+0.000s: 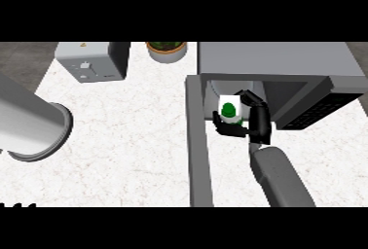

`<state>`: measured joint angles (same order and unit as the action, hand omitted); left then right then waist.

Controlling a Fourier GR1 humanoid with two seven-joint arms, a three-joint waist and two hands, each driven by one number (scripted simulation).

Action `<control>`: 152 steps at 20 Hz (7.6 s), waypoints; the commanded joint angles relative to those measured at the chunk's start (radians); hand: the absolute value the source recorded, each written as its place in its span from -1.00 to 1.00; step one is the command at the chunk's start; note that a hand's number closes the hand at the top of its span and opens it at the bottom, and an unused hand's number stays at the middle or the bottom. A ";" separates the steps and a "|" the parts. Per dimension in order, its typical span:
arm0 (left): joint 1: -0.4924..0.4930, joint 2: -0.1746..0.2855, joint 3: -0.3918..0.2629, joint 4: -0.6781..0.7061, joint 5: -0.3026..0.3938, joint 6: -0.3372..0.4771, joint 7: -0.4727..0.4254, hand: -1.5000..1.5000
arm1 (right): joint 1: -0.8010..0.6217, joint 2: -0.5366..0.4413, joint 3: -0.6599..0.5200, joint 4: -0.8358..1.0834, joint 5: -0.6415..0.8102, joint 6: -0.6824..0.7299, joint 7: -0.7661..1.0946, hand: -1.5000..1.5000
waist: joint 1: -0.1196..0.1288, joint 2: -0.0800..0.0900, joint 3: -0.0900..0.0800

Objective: Pick up the milk, place it into the microwave and close the microwave

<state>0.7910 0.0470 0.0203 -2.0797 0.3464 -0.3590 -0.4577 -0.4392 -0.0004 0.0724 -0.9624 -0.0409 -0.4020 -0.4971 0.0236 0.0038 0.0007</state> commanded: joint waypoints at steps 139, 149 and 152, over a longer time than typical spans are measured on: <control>-0.478 -0.046 -0.340 0.357 -0.484 0.060 0.177 1.00 | 0.486 -0.298 -0.297 0.071 -0.154 0.580 -0.424 -1.00 | -0.032 -0.005 -0.001; -0.778 -0.036 -0.423 0.659 -0.598 0.109 0.251 1.00 | 0.476 -0.391 -0.333 0.188 -0.169 0.703 -0.505 -1.00 | -0.043 0.001 0.001; -0.868 -0.046 -0.434 0.761 -0.575 0.047 0.322 1.00 | 0.506 -0.396 -0.330 0.135 -0.197 0.722 -0.454 -1.00 | -0.052 0.000 -0.001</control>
<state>0.0436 0.0092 -0.3937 -1.4439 -0.2223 -0.2550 -0.2197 0.0483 -0.3876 -0.2598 -0.8204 -0.2227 0.2403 -0.9225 -0.0176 0.0017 0.0003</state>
